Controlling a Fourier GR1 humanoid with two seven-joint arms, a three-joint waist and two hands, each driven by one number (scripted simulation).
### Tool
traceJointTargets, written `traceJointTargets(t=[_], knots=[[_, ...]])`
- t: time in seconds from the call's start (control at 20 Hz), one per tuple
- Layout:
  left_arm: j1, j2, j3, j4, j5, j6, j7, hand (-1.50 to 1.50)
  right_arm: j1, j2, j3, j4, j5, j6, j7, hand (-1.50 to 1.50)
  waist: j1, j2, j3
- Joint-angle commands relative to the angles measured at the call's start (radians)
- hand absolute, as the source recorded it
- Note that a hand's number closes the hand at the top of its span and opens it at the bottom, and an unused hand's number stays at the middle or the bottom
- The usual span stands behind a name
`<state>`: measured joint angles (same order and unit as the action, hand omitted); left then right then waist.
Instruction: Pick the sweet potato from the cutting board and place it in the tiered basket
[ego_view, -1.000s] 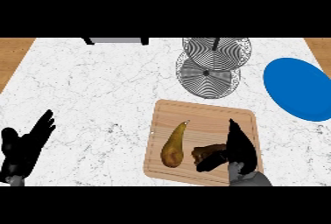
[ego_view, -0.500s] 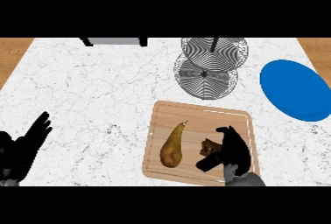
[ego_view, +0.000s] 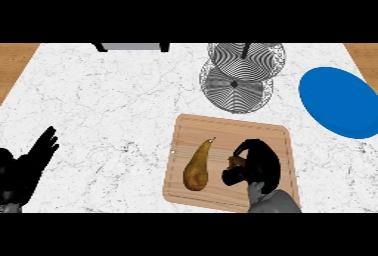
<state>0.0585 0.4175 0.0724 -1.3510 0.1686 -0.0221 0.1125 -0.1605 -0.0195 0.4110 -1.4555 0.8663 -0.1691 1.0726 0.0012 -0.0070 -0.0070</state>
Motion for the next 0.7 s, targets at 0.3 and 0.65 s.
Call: traceJointTargets(t=[0.3,0.65], knots=[[-0.089,-0.026,-0.077,0.004,-0.037,-0.032,0.013,0.0,-0.404,0.019,0.45,0.08,-0.013,0.017,0.17,1.5,0.143,0.019,0.004],[-0.1,-0.04,-0.075,0.036,-0.035,-0.024,0.031,0.0,-0.656,0.019,0.457,0.078,0.04,-0.016,0.346,1.5,0.112,0.0,0.002]])
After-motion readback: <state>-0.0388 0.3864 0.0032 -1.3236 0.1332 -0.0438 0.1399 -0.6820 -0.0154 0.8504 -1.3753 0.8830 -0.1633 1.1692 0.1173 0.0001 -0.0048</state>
